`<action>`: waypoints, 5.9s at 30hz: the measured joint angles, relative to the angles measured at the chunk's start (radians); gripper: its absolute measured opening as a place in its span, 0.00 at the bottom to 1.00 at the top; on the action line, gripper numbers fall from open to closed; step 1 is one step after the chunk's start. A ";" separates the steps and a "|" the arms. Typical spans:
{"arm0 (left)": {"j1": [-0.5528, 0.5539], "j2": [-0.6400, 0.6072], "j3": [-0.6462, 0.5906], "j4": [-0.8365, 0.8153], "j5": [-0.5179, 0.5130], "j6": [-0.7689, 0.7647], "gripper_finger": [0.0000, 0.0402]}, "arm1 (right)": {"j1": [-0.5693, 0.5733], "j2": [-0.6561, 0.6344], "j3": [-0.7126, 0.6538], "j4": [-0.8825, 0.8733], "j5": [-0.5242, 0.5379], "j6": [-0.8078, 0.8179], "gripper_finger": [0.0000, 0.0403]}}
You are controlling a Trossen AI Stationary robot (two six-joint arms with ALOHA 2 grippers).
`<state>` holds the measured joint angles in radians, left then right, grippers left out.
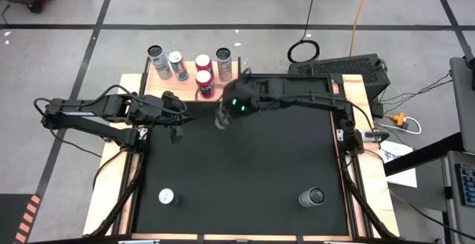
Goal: Place canned beverage on shelf
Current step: Put the white-yellow soda can aligned with the other white-yellow soda can on the shelf
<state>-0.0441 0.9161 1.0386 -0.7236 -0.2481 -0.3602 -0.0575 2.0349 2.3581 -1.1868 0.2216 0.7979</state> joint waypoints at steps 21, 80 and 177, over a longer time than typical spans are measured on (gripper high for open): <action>0.000 0.000 0.000 -0.004 0.000 -0.001 0.00 | -0.234 -0.052 -0.002 0.062 -0.114 -0.288 0.50; 0.000 0.000 0.000 -0.003 0.000 -0.002 0.00 | -0.255 -0.037 -0.002 0.079 -0.100 -0.397 0.55; 0.000 0.000 -0.001 -0.002 -0.001 0.009 0.00 | -0.331 0.017 -0.003 0.160 -0.017 -0.782 0.03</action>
<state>-0.0441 0.9161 1.0378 -0.7258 -0.2489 -0.3511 -0.3885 2.0516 2.3550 -1.0269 0.2050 0.0163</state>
